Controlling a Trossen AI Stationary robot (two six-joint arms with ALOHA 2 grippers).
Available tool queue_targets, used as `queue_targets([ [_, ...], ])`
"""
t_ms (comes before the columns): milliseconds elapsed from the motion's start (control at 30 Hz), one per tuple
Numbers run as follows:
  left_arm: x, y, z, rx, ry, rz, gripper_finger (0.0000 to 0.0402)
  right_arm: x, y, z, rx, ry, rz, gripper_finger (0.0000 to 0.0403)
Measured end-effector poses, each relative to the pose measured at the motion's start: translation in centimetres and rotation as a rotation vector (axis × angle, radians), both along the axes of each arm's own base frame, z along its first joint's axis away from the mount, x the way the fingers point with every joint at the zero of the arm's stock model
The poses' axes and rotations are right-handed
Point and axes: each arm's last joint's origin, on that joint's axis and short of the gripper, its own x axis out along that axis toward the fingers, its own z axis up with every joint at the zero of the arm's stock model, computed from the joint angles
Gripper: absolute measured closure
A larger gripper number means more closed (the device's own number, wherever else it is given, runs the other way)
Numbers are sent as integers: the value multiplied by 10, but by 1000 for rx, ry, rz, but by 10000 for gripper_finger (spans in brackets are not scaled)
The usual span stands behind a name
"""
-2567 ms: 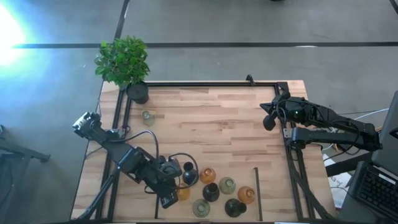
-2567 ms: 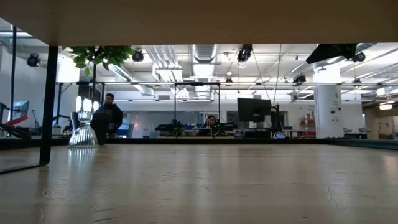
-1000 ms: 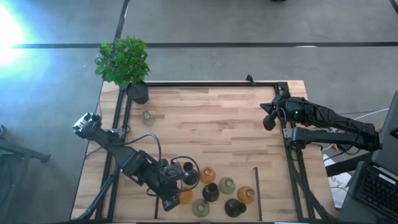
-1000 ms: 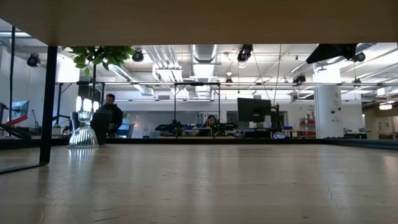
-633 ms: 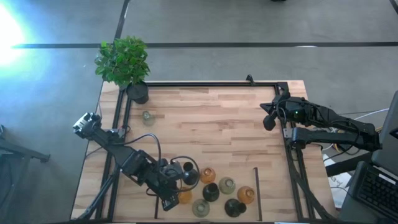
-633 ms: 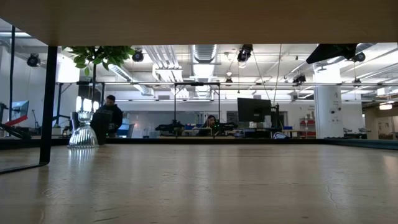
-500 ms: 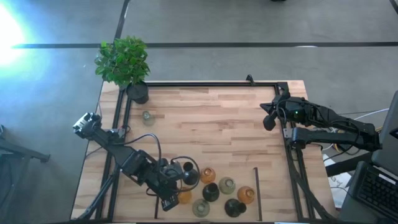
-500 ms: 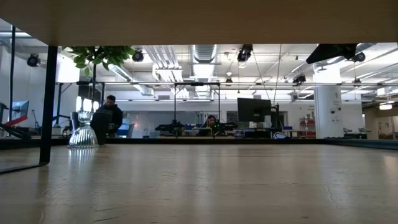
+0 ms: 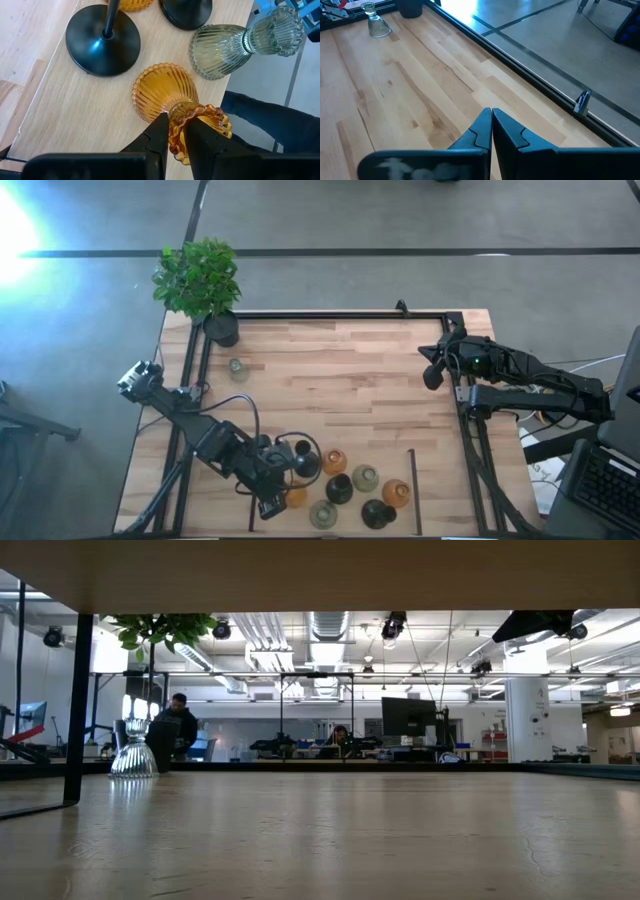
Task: Pick & Place candle stick holders
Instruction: Put the orange glass candle holder on the shelf
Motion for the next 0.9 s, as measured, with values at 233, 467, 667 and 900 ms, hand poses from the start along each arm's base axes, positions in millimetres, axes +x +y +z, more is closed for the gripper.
queue_targets([
  [233, 0, 0, 0, 0, -7, -20, 343, 0, 0, 0, 0, 0, 0, 394],
  [467, 1, 0, 0, 1, -11, -23, 293, 0, 0, 0, 0, 0, 0, 394],
  [667, 1, 0, 1, 4, -16, -30, 236, 0, 0, 0, 0, -1, 0, 394],
  [900, -2, 2, 7, 15, -45, -40, 223, 0, 0, 0, 0, -1, 0, 394],
])
